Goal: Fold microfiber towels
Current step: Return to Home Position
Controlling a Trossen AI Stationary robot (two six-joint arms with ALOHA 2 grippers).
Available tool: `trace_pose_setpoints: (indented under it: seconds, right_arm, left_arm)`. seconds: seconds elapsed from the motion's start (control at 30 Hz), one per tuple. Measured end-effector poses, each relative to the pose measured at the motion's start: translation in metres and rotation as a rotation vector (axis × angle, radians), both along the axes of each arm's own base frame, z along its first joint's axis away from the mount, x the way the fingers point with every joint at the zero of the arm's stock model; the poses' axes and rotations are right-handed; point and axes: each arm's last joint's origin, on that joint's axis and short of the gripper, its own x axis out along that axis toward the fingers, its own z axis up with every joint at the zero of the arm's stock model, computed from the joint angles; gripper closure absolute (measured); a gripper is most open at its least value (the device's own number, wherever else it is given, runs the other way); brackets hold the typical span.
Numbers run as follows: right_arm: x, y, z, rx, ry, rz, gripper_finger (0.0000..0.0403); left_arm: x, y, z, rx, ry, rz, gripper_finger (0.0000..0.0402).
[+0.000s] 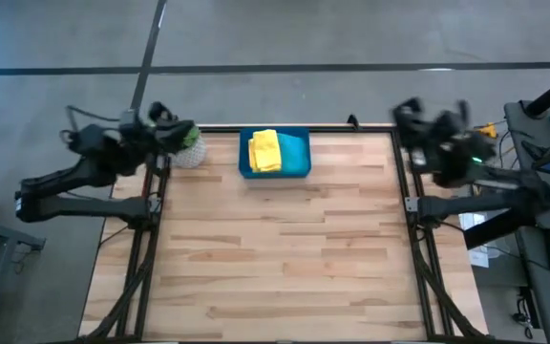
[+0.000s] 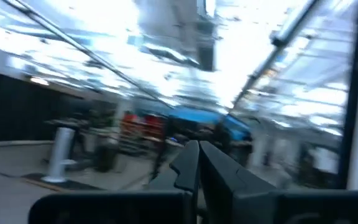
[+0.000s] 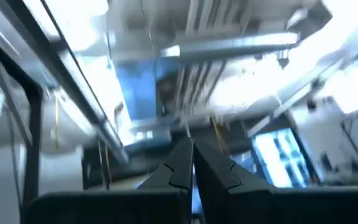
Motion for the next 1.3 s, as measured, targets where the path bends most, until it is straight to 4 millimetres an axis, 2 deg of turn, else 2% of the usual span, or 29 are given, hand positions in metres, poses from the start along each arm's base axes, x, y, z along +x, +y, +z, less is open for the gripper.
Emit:
trace_pose_setpoints:
  seconds: [0.13, 0.27, 0.37, 0.43, 0.57, 0.6, 0.7, 0.8, 0.87, 1.0, 1.1, 1.3]
  right_arm:
    - [-0.057, 0.004, -0.007, 0.009, -0.051, -0.089, 0.0394]
    - [-0.099, 0.009, -0.017, 0.048, 0.001, -0.125, 0.0394]
    - [-0.126, 0.014, -0.027, 0.070, -0.040, -0.092, 0.0394]
    - [-0.141, 0.017, -0.035, 0.081, -0.093, -0.080, 0.0394]
    - [-0.160, 0.020, -0.055, 0.111, -0.160, -0.066, 0.0394]
    - [-0.160, 0.020, -0.062, 0.127, -0.164, -0.052, 0.0394]
    - [-0.142, 0.017, -0.082, 0.210, -0.116, 0.015, 0.0394]
    - [-0.126, 0.014, -0.095, 0.251, -0.116, 0.065, 0.0394]
    - [-0.120, 0.013, -0.104, 0.254, -0.146, 0.074, 0.0394]
    - [-0.117, 0.010, -0.122, 0.302, -0.183, 0.062, 0.0394]
    - [-0.109, 0.009, -0.131, 0.335, -0.138, 0.081, 0.0394]
    - [-0.097, 0.006, -0.155, 0.415, -0.103, 0.106, 0.0394]
  left_arm:
    - [-0.027, -0.003, -0.015, -0.028, -0.026, 0.114, 0.0402]
    - [-0.059, -0.008, -0.034, -0.051, -0.057, 0.176, 0.0402]
    - [-0.080, -0.011, -0.052, -0.099, -0.108, 0.196, 0.0402]
    - [-0.085, -0.013, -0.068, -0.107, -0.138, 0.186, 0.0402]
    - [-0.100, -0.016, -0.092, -0.112, -0.260, 0.166, 0.0402]
    - [-0.102, -0.016, -0.096, -0.121, -0.284, 0.170, 0.0402]
    - [-0.084, -0.012, -0.119, -0.170, -0.183, 0.172, 0.0401]
    - [-0.076, -0.010, -0.127, -0.182, -0.164, 0.166, 0.0401]
    - [-0.071, -0.009, -0.142, -0.194, -0.125, 0.169, 0.0401]
    - [-0.062, -0.007, -0.157, -0.233, -0.113, 0.128, 0.0401]
    - [-0.055, -0.006, -0.173, -0.282, -0.093, 0.084, 0.0401]
    - [-0.046, -0.005, -0.207, -0.340, -0.224, -0.019, 0.0401]
